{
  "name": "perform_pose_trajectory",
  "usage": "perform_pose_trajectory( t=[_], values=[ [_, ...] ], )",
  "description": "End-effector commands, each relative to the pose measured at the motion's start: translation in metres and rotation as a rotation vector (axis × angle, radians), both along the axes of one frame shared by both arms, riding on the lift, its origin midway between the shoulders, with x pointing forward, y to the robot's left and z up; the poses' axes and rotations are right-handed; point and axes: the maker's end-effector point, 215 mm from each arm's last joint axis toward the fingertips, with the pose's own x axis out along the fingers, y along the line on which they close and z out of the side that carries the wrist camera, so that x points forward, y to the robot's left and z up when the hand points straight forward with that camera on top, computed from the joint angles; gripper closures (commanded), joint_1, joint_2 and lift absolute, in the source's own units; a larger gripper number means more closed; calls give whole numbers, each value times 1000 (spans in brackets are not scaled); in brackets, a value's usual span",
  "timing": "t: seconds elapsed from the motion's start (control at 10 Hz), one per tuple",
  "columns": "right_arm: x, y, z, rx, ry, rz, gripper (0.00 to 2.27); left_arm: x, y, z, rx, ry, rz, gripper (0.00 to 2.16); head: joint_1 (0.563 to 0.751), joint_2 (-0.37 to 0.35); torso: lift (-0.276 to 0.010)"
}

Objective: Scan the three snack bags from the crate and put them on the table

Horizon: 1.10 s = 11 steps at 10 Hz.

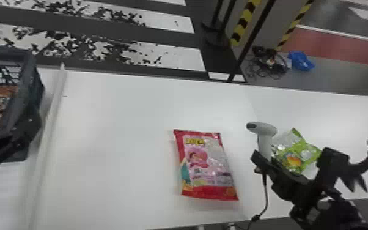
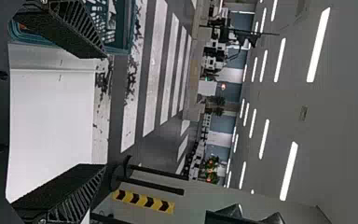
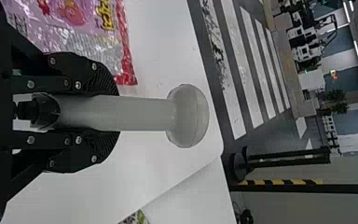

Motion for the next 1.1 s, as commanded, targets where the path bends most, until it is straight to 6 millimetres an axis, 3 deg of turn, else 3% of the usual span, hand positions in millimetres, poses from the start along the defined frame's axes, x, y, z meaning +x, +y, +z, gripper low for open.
perform_pose_trajectory(
  t=[0.0,0.1,0.3,0.5,0.8,1.0],
  values=[
    [-26,43,-8,128,65,71,2236,-2,-1,0,-5,-1,3,26,695,-228,-94],
    [-39,67,-13,196,104,122,2236,-2,-3,2,-14,-5,4,26,695,-188,-94],
    [-61,88,-20,250,182,193,2236,-3,-5,2,-16,-4,4,26,695,-133,-94],
    [-86,97,-20,295,263,247,2236,-4,-6,0,-18,1,4,26,695,-107,-94],
    [-100,106,-9,277,291,304,2236,-4,-7,0,-26,1,6,26,695,-99,-94],
    [-107,124,-7,275,312,352,2236,-4,-8,-1,-29,3,6,26,695,-85,-94]
  ],
)
